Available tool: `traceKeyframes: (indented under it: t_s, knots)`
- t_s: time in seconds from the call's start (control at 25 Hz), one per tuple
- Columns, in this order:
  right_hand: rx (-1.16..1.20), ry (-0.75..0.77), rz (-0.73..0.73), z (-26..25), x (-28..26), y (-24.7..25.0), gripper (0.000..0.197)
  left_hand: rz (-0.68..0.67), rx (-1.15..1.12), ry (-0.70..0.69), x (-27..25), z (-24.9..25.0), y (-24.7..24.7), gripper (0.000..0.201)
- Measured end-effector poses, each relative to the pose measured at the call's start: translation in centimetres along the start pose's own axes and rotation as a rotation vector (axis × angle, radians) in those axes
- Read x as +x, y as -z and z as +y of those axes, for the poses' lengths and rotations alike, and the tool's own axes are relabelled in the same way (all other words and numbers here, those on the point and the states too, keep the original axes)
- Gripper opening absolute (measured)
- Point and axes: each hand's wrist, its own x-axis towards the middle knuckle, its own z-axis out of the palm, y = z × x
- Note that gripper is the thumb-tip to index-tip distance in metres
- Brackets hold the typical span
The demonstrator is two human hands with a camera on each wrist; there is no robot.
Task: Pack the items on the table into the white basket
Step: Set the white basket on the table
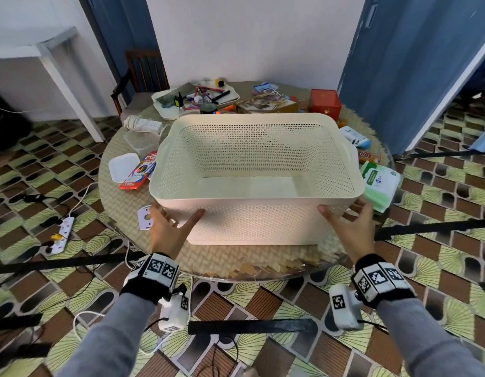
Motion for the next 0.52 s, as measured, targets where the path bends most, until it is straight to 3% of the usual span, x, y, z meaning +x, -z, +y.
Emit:
traceKeyframes:
  t_s: [0.24, 0.32, 0.4, 0.52]
  knots:
    - [0.019, 0.005, -0.038, -0.5, 0.5, -0.4, 0.083, -0.031, 0.108, -0.019, -0.1, -0.3, -0.8, 0.119]
    - [0.016, -0.008, -0.067, 0.0, -0.1, 0.0, 0.080, -0.061, 0.218, 0.007, -2.3, -0.9, -1.8, 0.116]
    - [-0.034, -0.021, -0.111, 1.3, -1.1, 0.7, 0.077, -0.179, 0.320, 0.017, -5.6, -1.9, -3.7, 0.105]
    - [-0.125, -0.059, -0.183, 4.1, -2.8, 2.7, 0.073, -0.496, 0.367, -0.012, -9.9, -3.1, -7.8, 0.094]
